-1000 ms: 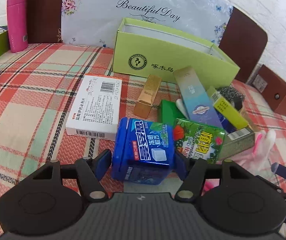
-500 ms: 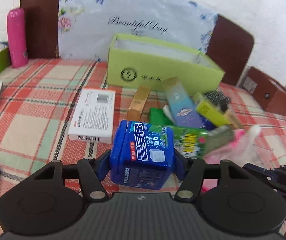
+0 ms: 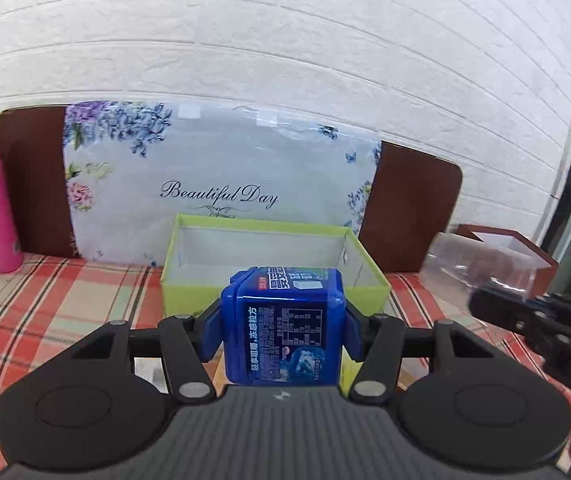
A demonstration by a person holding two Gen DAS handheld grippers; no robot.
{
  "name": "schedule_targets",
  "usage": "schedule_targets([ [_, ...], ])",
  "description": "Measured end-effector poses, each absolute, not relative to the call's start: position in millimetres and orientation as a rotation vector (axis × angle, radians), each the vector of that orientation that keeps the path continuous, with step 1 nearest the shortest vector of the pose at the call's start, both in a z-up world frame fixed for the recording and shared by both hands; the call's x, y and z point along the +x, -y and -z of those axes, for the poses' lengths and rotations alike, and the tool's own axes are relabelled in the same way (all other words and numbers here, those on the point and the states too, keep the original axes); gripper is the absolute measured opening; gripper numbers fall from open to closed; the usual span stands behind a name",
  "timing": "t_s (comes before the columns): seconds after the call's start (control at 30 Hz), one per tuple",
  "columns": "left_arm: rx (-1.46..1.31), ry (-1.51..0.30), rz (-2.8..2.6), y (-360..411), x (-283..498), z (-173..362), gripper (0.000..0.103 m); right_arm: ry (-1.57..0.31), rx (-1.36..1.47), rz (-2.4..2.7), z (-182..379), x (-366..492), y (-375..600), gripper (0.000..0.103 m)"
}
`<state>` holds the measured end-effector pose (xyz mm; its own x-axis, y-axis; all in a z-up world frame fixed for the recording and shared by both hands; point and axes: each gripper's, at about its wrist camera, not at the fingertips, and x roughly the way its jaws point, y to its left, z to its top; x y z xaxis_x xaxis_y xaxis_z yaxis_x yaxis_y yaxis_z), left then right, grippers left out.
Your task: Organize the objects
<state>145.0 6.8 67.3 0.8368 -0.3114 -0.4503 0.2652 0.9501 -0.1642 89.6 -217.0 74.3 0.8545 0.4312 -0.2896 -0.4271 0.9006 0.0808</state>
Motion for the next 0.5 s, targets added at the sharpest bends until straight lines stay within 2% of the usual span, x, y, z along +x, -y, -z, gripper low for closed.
schedule_targets([
  [0.23, -0.079, -0.507, 0.187, 7, 236, -53, 0.060, -0.431, 0.010, -0.397, -49, 213, 202, 0.004],
  [0.5, -0.022, -0.539, 0.129, 10, 298, -30, 0.060, -0.590, 0.029, -0.385, 1, 301, 185, 0.004],
])
